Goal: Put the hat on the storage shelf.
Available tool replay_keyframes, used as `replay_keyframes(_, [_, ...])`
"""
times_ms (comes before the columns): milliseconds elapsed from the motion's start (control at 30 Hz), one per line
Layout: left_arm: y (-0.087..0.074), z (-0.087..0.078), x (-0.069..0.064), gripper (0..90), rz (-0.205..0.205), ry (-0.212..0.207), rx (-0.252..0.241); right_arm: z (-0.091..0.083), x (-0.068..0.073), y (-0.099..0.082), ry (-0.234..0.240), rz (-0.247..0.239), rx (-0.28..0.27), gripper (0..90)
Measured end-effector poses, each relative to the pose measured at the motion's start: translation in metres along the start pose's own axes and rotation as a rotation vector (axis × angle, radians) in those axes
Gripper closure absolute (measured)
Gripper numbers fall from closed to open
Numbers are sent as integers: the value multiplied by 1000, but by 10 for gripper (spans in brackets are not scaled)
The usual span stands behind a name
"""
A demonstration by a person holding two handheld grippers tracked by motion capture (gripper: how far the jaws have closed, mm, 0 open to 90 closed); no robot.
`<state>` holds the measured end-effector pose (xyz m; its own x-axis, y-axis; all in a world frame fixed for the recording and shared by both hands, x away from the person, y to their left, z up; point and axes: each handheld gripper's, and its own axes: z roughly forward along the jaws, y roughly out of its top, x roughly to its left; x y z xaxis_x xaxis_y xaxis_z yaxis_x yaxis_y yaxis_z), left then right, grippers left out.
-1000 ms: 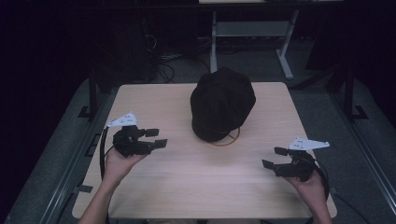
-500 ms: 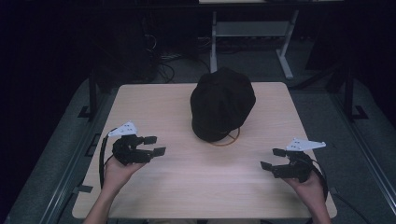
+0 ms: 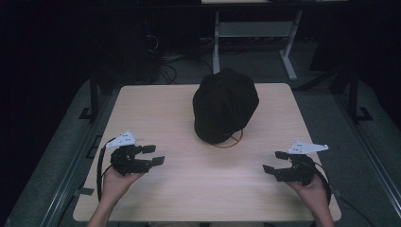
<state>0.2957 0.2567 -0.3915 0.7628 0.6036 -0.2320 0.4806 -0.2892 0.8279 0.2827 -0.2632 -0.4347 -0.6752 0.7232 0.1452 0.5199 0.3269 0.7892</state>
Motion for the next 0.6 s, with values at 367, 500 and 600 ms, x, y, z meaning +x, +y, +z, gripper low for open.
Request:
replay_keyframes(367, [-22, -2, -9, 327, -14, 15, -20, 0, 2, -1, 7, 0, 1, 218])
replay_keyframes(500, [-31, -3, -11, 306, -27, 22, -20, -1, 2, -3, 7, -4, -1, 218])
replay_keyframes(600, [-40, -3, -15, 282, -28, 15, -27, 0, 2, -3, 9, -4, -3, 218])
